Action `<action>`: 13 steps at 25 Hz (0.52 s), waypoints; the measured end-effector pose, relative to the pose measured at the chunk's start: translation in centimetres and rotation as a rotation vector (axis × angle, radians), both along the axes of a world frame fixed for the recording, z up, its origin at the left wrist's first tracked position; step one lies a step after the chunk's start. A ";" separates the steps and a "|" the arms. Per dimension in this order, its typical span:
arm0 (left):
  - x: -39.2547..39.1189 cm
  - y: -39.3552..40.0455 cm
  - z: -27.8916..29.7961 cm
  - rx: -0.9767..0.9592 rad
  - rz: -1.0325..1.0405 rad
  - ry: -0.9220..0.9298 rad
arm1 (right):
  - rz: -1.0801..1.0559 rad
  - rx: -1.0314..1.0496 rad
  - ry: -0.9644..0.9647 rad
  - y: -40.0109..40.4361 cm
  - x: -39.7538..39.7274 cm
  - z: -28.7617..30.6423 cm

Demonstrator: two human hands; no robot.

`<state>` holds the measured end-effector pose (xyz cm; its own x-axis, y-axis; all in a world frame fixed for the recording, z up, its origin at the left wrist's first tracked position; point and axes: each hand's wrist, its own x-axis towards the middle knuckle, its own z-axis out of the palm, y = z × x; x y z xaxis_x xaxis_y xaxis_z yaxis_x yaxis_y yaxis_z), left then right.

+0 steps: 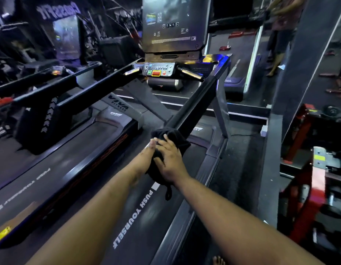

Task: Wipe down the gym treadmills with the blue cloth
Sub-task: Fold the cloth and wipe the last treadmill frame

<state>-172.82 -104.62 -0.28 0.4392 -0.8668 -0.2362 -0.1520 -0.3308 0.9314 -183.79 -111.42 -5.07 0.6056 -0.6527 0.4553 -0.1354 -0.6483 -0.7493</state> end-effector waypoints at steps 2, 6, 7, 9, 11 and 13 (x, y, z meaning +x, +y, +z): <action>-1.1 3.2 1.4 0.016 -0.005 0.079 | 0.000 -0.011 -0.043 2.2 -0.2 -0.1; -0.8 10.5 3.6 -0.054 -0.022 0.082 | -0.134 0.272 -0.095 6.0 2.3 2.7; -0.2 12.4 3.6 -0.087 -0.006 0.067 | -0.105 0.380 -0.047 6.7 3.2 3.5; 0.8 15.1 3.6 -0.146 0.079 0.027 | 0.023 0.572 0.075 7.9 4.7 4.9; 1.9 16.7 3.4 -0.195 0.234 0.024 | 0.128 0.580 0.164 9.0 6.0 5.5; 3.3 18.0 3.5 -0.230 0.443 0.043 | 0.161 0.443 0.162 10.7 7.4 5.9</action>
